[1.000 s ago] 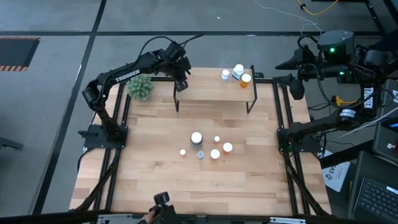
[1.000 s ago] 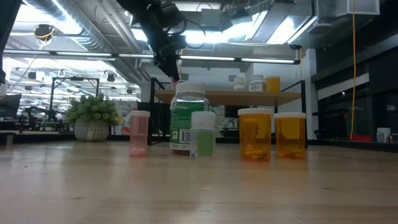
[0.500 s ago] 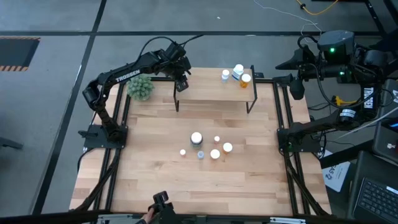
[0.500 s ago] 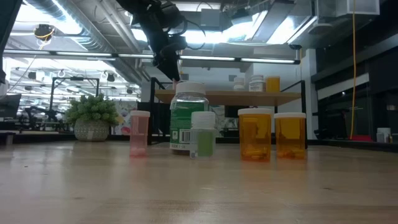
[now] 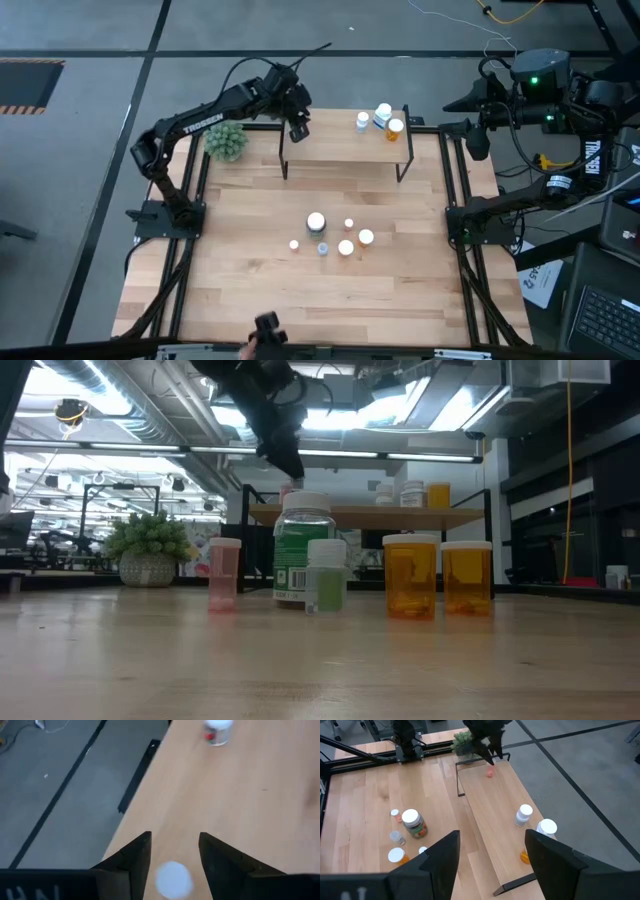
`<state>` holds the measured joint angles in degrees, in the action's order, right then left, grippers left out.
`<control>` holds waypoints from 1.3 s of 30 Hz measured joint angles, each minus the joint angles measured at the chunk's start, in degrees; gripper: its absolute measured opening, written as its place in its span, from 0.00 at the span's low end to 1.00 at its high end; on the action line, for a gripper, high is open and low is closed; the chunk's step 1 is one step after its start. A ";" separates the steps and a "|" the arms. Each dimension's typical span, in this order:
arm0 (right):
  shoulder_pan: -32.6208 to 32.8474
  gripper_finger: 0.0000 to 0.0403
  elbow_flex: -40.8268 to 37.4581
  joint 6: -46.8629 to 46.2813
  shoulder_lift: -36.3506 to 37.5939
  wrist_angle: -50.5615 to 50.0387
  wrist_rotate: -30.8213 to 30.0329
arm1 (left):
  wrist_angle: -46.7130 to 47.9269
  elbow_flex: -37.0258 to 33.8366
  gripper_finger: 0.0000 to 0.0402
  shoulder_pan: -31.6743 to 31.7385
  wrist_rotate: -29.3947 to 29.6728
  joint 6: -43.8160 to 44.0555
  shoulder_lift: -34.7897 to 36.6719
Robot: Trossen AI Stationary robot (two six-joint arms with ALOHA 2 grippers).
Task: Pick and place medicine bottles onto shelf by color
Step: Put the right orange pill bottle on the shelf aligned with the other orange pill bottle
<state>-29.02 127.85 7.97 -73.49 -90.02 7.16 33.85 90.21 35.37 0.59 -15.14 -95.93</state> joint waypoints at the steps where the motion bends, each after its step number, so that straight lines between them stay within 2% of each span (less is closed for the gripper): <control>1: 0.00 0.56 0.00 0.00 0.00 0.00 0.00 | 1.22 0.00 0.40 -0.96 -0.32 0.01 0.73; 4: 0.00 0.56 0.00 0.00 0.00 0.00 0.00 | 8.16 -0.07 0.39 -4.86 -4.24 1.50 4.05; 8: 0.01 0.56 -1.12 0.00 0.14 0.03 0.26 | 15.26 0.07 0.39 -13.47 -8.06 4.44 8.83; 13: 0.02 0.56 -8.79 -0.85 0.24 0.21 5.19 | 19.53 0.05 0.39 -25.40 -6.94 8.85 11.84; 16: 1.33 0.56 -16.46 -4.79 0.26 4.09 6.09 | 20.34 0.04 0.39 -31.41 -2.49 14.01 11.95; 20: 5.73 0.56 -27.30 -9.19 0.12 11.01 0.77 | 24.86 -0.15 0.39 -37.69 3.03 17.57 11.69; 23: 10.22 0.56 -34.69 -10.78 0.15 15.35 0.00 | 28.81 -0.31 0.39 -40.85 4.70 18.87 11.33; 26: 15.08 0.56 -41.72 -12.65 0.19 21.57 -1.12 | 28.02 -1.66 0.39 -43.44 6.36 19.61 11.51; 29: 20.31 0.56 -49.18 -15.13 0.20 26.82 -6.76 | 28.30 -4.34 0.39 -45.10 7.57 19.94 11.42; 33: 28.04 0.56 -58.85 -15.61 0.20 31.98 -17.71 | 28.32 -8.29 0.39 -46.00 7.72 20.15 11.41; 39: 38.04 0.56 -68.21 -20.80 0.20 40.44 -18.93 | 28.25 -10.32 0.39 -46.35 7.79 19.20 13.01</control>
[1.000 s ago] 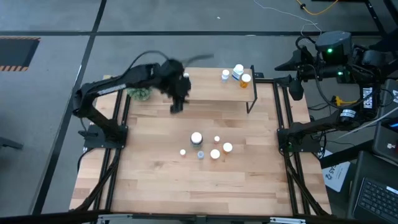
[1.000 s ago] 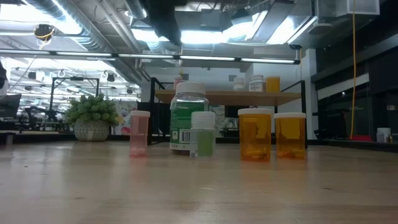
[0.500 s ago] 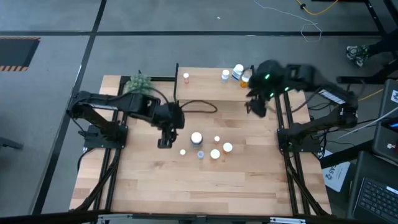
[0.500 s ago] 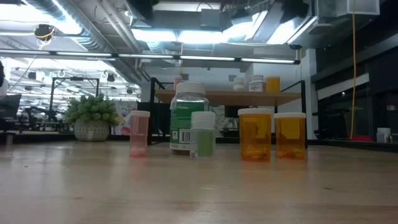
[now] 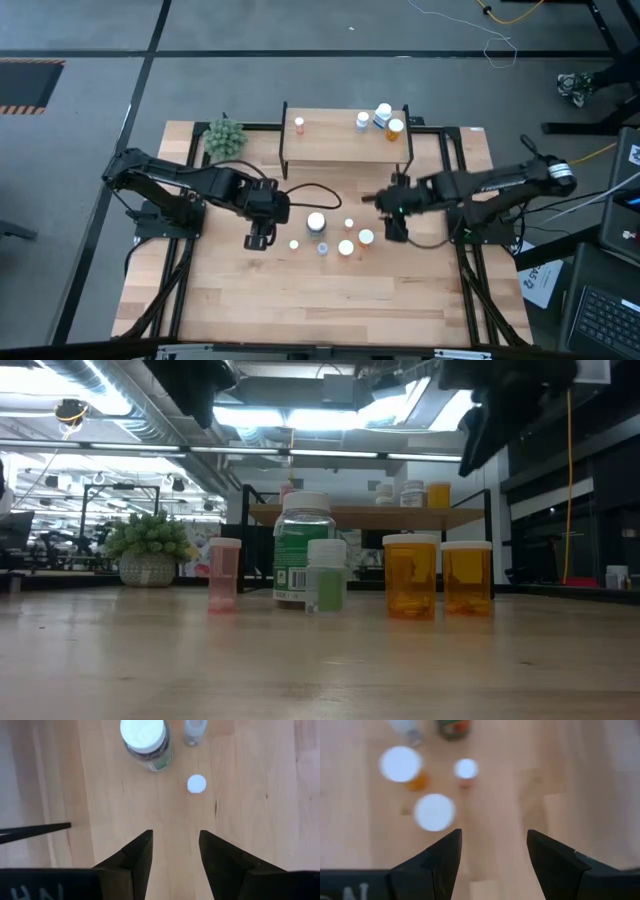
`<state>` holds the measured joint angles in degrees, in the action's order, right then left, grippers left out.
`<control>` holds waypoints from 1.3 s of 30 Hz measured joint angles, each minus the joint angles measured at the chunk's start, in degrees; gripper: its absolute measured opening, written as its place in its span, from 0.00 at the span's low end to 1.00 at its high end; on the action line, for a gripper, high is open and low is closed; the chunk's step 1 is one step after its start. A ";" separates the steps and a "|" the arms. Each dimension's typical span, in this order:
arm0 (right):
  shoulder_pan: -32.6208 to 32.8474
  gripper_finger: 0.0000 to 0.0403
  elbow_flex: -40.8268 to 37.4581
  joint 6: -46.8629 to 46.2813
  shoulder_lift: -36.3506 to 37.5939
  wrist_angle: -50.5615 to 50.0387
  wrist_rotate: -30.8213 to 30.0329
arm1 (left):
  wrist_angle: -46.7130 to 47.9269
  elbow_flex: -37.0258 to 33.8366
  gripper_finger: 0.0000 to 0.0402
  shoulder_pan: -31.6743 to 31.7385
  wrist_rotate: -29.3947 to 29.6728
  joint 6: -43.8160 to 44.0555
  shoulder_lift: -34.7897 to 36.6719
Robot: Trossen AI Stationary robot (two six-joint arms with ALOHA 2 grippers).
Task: Pick and place medicine bottles onto shelf by color
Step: Put the right orange pill bottle on the shelf aligned with the other orange pill bottle
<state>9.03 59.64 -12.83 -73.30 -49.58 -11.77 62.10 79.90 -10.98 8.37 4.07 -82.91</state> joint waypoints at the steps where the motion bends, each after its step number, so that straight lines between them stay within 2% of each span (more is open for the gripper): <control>1: 1.44 0.56 -0.87 -0.67 0.00 1.24 -0.02 | 0.02 -0.05 0.39 0.02 0.01 -0.06 0.38; 8: 6.83 0.56 -8.40 -1.08 -0.41 18.03 -0.03 | -1.33 -1.72 0.39 -0.41 0.54 -0.21 4.28; 13: 7.38 0.56 -13.96 0.87 -0.48 26.97 4.02 | -2.27 -6.37 0.39 -1.20 1.21 0.12 7.23; 21: 7.35 0.56 -15.09 2.42 -0.72 29.39 4.29 | -8.85 -12.10 0.39 -1.16 1.65 0.29 12.45; 26: 7.35 0.56 -15.13 3.05 -2.02 28.52 4.31 | -12.77 -14.39 0.39 -1.16 1.73 -0.12 13.38; 31: 7.33 0.56 -15.13 8.82 -3.20 30.50 4.27 | -13.46 -16.04 0.39 -1.16 1.71 -0.13 13.44; 39: 6.39 0.59 -15.11 2.59 -3.39 32.30 2.23 | -14.23 -16.16 0.39 -1.16 1.84 -0.15 13.09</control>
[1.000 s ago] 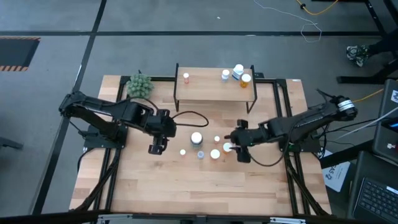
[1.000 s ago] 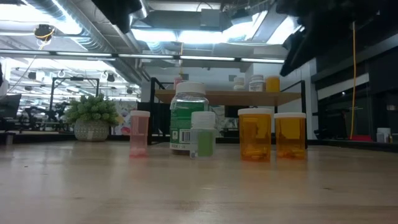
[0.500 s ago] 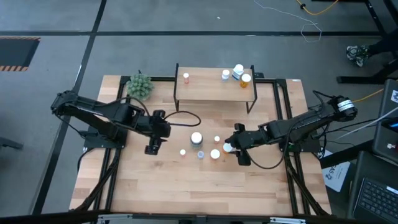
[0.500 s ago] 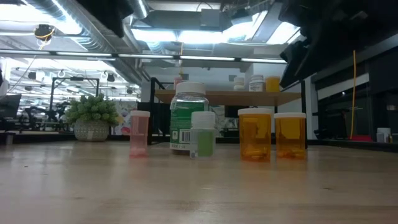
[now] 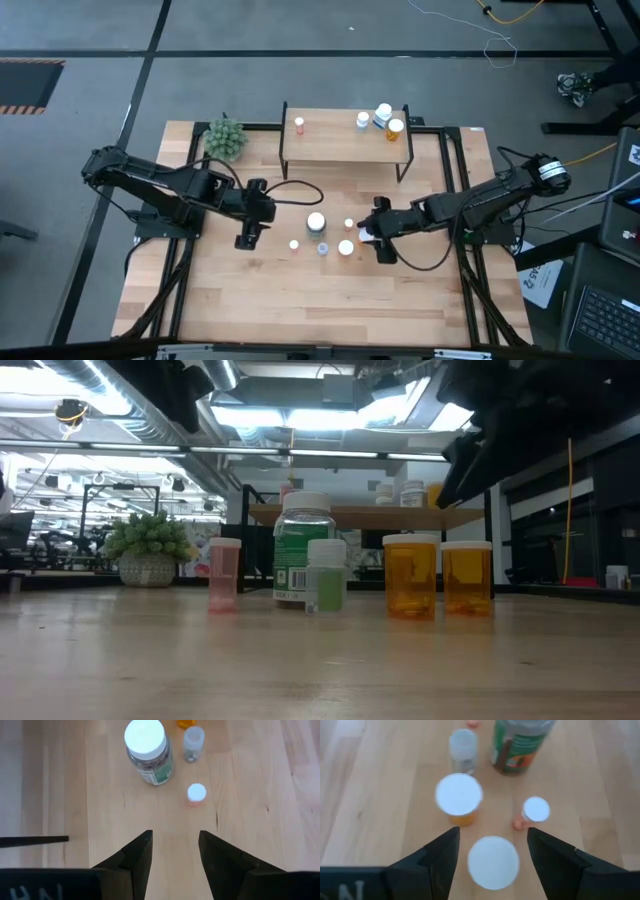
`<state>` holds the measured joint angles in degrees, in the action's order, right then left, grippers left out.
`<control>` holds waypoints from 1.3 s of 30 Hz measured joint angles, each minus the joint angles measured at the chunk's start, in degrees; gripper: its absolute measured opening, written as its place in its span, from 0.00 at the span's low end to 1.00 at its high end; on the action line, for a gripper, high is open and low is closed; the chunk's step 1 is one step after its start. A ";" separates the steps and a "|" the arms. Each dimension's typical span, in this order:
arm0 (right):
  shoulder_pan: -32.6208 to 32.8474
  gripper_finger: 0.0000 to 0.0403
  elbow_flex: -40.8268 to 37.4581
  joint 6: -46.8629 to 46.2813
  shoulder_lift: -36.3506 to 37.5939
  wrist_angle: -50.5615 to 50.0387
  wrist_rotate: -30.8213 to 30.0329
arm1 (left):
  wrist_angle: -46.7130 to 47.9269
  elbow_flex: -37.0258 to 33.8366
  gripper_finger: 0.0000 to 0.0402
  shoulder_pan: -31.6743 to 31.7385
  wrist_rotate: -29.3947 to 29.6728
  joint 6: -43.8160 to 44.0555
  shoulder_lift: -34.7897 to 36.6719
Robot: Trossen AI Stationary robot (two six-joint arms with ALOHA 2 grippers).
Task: Pick and place medicine bottles onto shelf by color
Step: Put the right orange pill bottle on the shelf aligned with the other orange pill bottle
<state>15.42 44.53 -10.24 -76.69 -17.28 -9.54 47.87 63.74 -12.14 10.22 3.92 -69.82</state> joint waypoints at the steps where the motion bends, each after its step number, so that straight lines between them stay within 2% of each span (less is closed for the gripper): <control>1: 0.00 0.60 0.00 -0.06 -0.07 0.00 -0.19 | 0.01 0.00 0.39 0.00 0.00 0.00 0.00; 7: 0.05 0.66 0.00 0.04 -1.46 -0.55 0.17 | -0.21 0.01 0.39 0.00 0.04 -0.02 0.00; 25: 0.07 0.66 0.04 1.23 -10.04 -0.45 -1.37 | -1.02 0.01 0.39 0.00 0.07 -0.02 0.00; 28: 0.07 0.63 0.04 -0.55 -10.03 -0.03 -1.42 | -1.04 0.01 0.39 0.00 0.48 -0.03 0.00; 32: 0.07 0.51 0.04 -3.19 -9.86 -0.23 -1.42 | -1.19 0.01 0.39 0.00 1.03 -0.04 0.00; 35: -0.05 0.51 0.60 -4.59 -9.86 -1.88 -2.06 | -1.41 0.01 0.39 0.00 1.09 -0.04 -0.01; 39: -1.18 0.51 5.56 -4.53 -9.86 -9.62 -8.07 | -1.37 0.01 0.39 0.00 1.11 -0.04 -0.02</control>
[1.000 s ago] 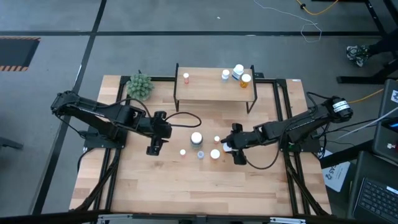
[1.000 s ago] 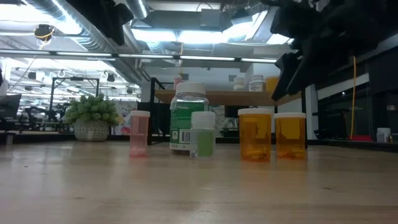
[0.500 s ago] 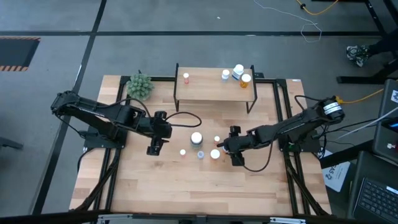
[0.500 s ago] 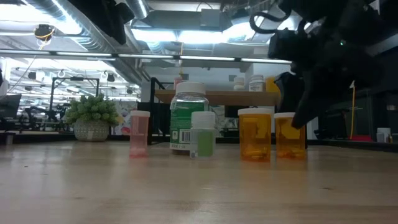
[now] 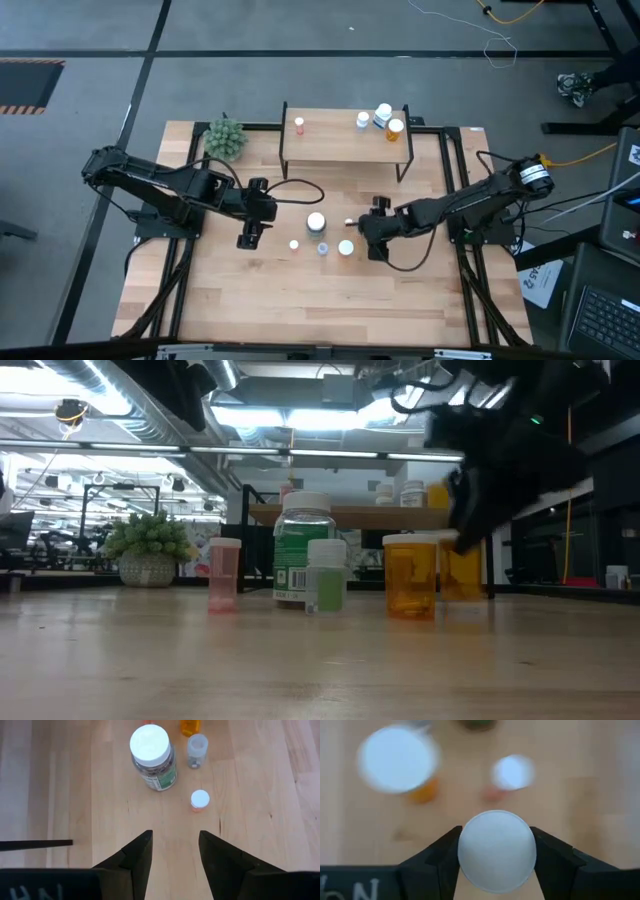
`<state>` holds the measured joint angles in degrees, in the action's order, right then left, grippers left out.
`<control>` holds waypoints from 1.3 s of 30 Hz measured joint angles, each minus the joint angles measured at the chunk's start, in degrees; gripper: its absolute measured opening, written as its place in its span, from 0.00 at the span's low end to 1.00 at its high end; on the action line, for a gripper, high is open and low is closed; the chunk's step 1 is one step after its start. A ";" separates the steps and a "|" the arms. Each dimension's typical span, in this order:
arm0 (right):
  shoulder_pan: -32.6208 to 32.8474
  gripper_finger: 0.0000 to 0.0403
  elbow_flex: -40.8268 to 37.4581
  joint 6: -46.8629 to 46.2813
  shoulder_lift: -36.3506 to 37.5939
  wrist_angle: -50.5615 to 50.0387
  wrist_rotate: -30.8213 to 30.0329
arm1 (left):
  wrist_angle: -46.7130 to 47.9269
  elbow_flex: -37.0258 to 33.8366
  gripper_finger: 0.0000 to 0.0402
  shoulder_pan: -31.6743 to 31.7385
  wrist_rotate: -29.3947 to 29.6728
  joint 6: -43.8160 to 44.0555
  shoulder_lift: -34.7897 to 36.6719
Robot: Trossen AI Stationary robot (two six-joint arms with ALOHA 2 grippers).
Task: Pick and place medicine bottles onto shelf by color
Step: Put the right orange pill bottle on the shelf aligned with the other orange pill bottle
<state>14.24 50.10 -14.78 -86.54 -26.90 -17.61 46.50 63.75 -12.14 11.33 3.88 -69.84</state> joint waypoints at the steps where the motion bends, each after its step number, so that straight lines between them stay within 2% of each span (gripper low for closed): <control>1: -0.48 0.51 2.14 0.09 0.00 -3.24 -1.85 | 0.00 0.00 0.39 0.00 0.00 0.00 0.00; 7: -4.52 0.51 17.44 3.06 0.04 -24.94 -12.42 | 0.00 0.00 0.39 0.00 0.00 -0.02 0.00; 10: -8.24 0.51 24.58 5.38 0.07 -31.98 -15.83 | 0.02 0.00 0.39 0.00 0.00 -0.02 0.00; 14: -14.14 0.51 31.58 9.49 1.25 -35.46 -15.34 | 0.05 0.00 0.39 0.00 0.00 -0.02 0.00; 17: -19.42 0.51 33.74 12.26 4.09 -35.42 -11.65 | 0.07 0.00 0.39 0.00 0.02 -0.02 0.00; 23: -31.87 0.51 29.13 13.42 12.89 -31.38 1.53 | 0.11 0.02 0.39 0.00 0.00 -0.02 0.00; 28: -36.00 0.51 21.01 14.00 16.48 -22.40 9.29 | -0.37 0.02 0.39 0.00 0.81 -0.02 0.00; 33: -36.59 0.51 16.41 16.82 14.43 -20.34 7.43 | -1.28 0.04 0.39 0.02 1.25 -0.02 0.00; 39: -38.58 0.51 15.20 16.84 13.84 -19.08 5.45 | -1.31 0.04 0.39 0.02 1.25 -0.02 0.00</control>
<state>-24.34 65.30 2.07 -72.71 -45.98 -12.16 45.19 63.79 -12.12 12.58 3.86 -69.84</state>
